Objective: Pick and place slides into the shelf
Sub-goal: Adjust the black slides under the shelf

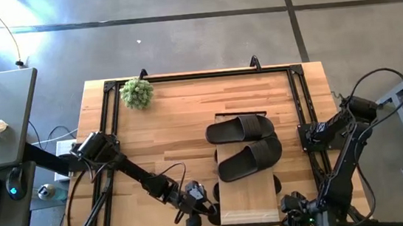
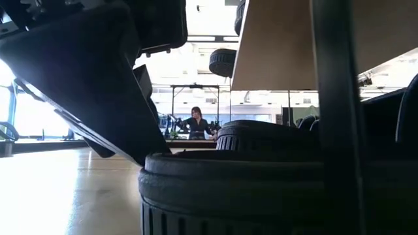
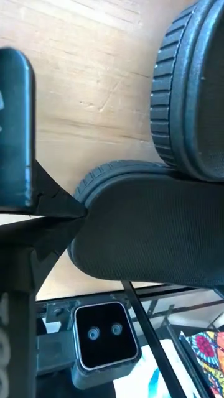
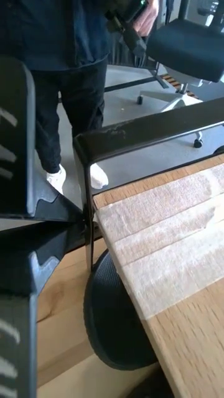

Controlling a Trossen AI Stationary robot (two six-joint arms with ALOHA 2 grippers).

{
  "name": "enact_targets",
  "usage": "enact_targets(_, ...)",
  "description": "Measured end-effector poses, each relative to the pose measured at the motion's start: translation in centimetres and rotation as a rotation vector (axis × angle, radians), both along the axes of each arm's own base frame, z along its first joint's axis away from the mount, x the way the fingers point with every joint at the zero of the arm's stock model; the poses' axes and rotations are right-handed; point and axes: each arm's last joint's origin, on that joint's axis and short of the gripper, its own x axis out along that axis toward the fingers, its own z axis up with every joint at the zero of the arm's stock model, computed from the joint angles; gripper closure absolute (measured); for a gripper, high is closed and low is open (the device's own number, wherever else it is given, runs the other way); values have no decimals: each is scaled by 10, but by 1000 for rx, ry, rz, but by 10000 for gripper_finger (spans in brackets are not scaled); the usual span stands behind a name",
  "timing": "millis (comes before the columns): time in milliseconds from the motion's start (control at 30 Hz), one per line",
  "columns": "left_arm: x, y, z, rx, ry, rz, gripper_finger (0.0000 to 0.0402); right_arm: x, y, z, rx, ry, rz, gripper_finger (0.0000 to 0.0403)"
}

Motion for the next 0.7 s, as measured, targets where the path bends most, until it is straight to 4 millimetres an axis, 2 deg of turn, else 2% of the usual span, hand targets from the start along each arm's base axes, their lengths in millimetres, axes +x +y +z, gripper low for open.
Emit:
enact_targets(333,5,1,6,-15,-30,30,402,0,0,0,-11,-4,14,403)
enact_targets(700,8,0,3,-39,-38,66,402,0,0,0,-11,4,17,403)
